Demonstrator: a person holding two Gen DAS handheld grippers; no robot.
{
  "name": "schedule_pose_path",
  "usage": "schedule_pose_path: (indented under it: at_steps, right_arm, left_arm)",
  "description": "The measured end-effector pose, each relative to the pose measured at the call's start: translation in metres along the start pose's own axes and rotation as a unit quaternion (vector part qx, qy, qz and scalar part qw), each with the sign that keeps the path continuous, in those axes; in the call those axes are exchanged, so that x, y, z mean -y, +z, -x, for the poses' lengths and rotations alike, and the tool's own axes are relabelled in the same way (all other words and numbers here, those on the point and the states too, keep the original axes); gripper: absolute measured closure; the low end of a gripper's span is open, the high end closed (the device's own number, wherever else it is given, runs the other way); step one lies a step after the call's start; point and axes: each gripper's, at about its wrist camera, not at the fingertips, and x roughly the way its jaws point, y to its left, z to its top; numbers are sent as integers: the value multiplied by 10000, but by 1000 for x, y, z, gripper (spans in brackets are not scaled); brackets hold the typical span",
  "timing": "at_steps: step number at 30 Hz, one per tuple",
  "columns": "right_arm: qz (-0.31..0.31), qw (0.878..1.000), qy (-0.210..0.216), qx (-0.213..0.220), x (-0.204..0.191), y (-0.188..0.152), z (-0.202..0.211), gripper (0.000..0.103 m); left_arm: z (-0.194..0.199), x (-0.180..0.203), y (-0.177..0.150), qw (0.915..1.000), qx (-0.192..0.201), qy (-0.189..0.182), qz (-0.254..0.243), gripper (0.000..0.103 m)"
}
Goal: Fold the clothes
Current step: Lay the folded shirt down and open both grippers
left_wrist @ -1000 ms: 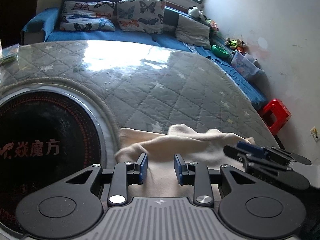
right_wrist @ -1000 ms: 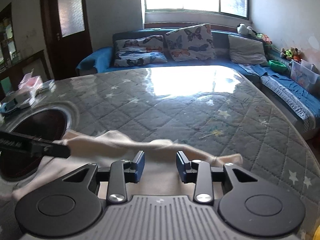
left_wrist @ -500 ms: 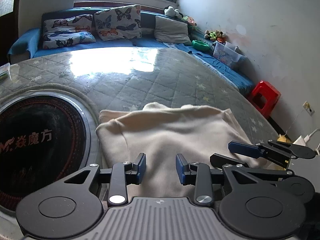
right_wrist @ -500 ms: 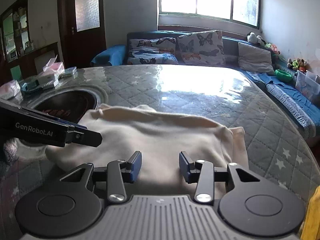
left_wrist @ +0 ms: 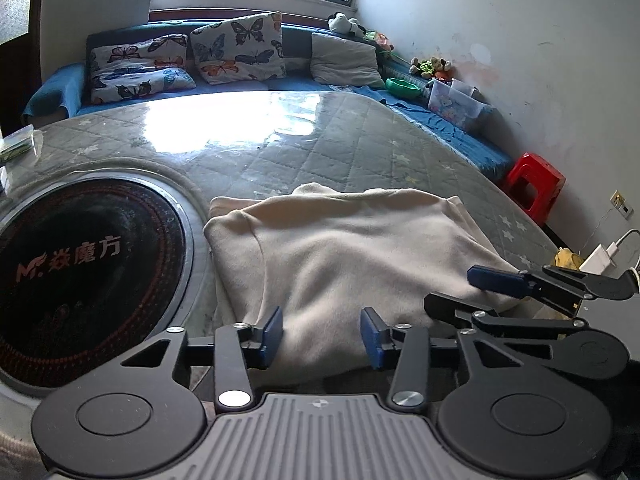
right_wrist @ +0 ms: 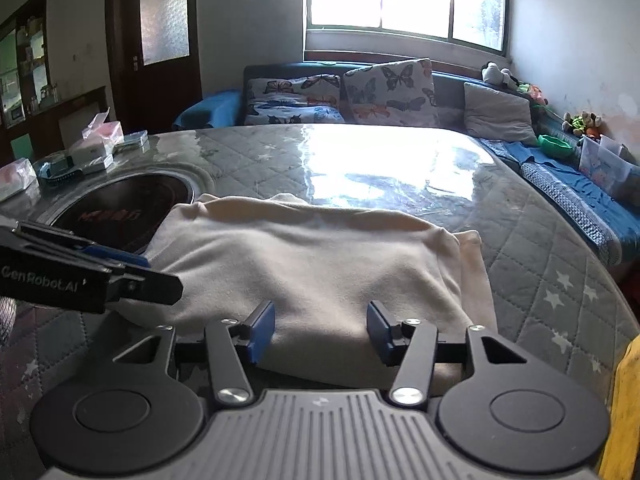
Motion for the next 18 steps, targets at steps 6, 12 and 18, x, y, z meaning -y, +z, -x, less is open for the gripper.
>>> schedule_pose_path:
  at_steps: [6, 12, 18]
  right_arm:
    - [-31, 10000, -48, 66, -5, -7, 9, 36]
    - [-182, 9998, -71, 71, -5, -13, 17, 26]
    - [-350, 9993, -101, 30, -6, -21, 22, 20]
  left_arm:
    - [11, -4, -9, 9999, 79, 74, 0, 42]
    - [19, -13, -20, 9996, 63, 241, 112, 35]
    - [29, -20, -32, 9992, 80, 306, 264, 25]
